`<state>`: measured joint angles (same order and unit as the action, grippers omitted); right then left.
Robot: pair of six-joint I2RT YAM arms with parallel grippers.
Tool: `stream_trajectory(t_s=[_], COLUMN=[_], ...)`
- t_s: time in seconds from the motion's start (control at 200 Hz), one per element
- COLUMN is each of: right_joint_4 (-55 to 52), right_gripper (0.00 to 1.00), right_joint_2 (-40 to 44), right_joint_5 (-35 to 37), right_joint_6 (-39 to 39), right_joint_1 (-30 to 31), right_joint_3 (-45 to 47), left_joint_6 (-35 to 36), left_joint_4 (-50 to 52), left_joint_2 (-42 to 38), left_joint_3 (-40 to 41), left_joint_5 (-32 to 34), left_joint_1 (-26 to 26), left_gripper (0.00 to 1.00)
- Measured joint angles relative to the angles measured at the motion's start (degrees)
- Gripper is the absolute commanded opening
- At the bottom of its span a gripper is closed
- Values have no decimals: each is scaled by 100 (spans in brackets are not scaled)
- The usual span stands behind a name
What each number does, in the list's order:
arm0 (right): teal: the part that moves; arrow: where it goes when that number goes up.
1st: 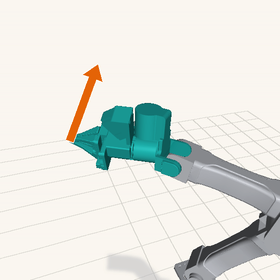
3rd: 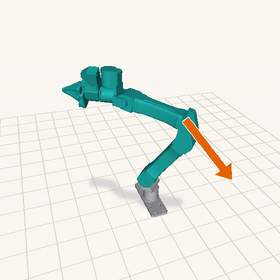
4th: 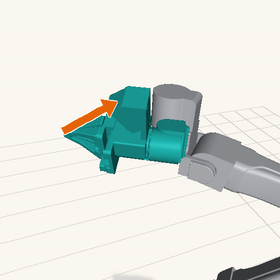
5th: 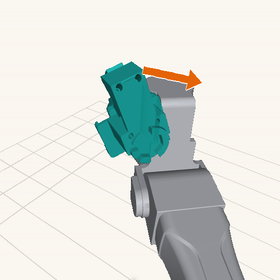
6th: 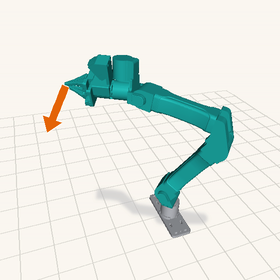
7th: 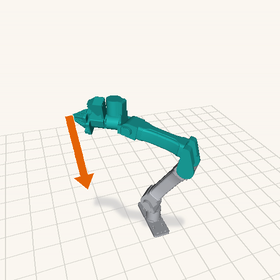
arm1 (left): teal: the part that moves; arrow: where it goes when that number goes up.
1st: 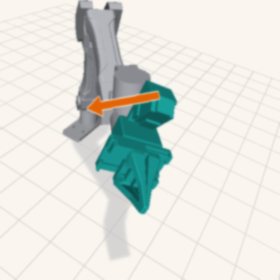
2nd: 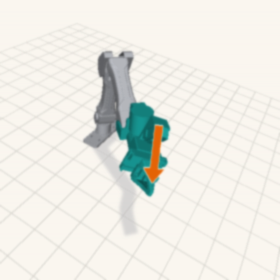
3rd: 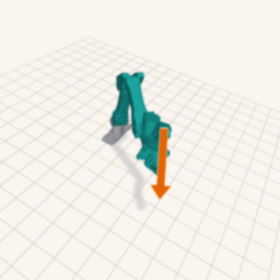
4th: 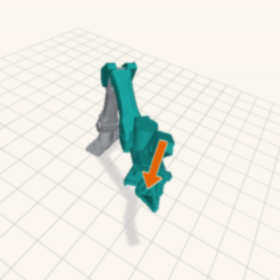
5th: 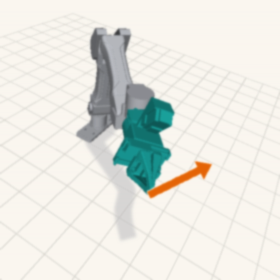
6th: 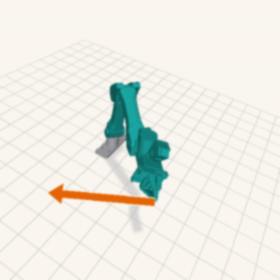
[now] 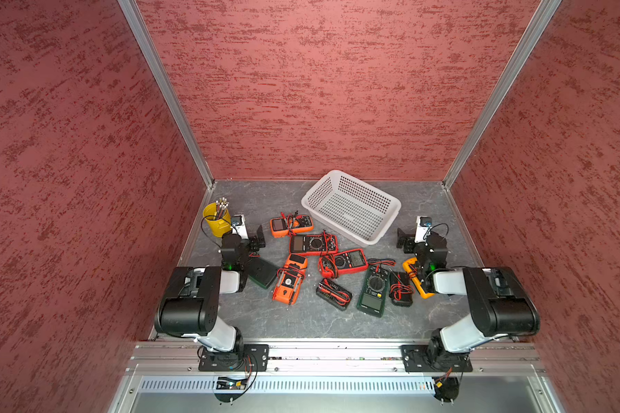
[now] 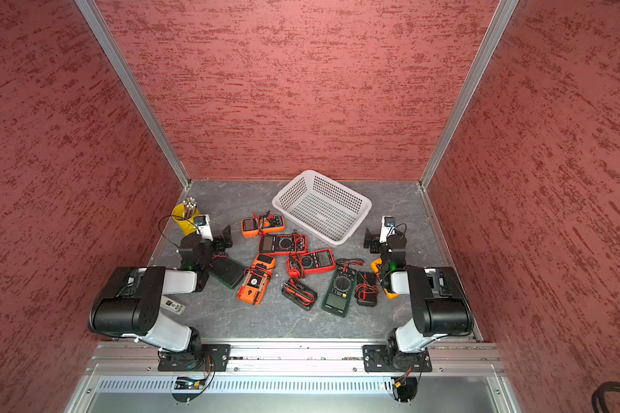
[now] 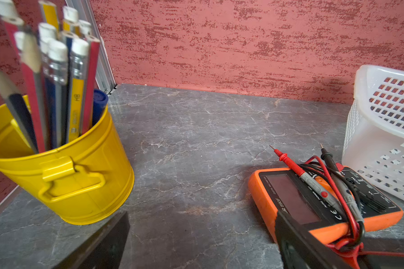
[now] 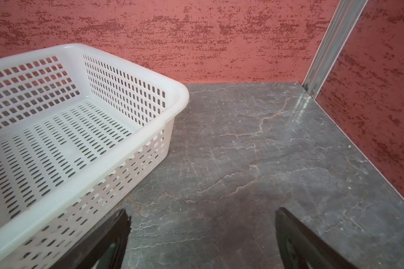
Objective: Put the multimeter into the basket
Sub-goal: Pick up the multimeter from the center of the board.
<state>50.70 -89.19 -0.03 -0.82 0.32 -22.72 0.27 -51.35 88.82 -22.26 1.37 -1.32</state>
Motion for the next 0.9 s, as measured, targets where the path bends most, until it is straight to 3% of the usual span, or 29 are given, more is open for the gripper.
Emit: stream_trajectory(t_s=[0.696,0.902], right_joint_4=[0,-369], right_gripper=[99,99], right_joint_2=[28,861], right_joint_5=[4,140], right_joint_6=[15,66], right_joint_1=[0,0], right_joint_3=[15,190], left_joint_6=[0,-7], left_joint_4=[0,166], left_joint_2=[0,-103], left_joint_3=[0,-2], left_joint_5=[0,11], left_joint_1=[0,0], left_gripper=[100,100])
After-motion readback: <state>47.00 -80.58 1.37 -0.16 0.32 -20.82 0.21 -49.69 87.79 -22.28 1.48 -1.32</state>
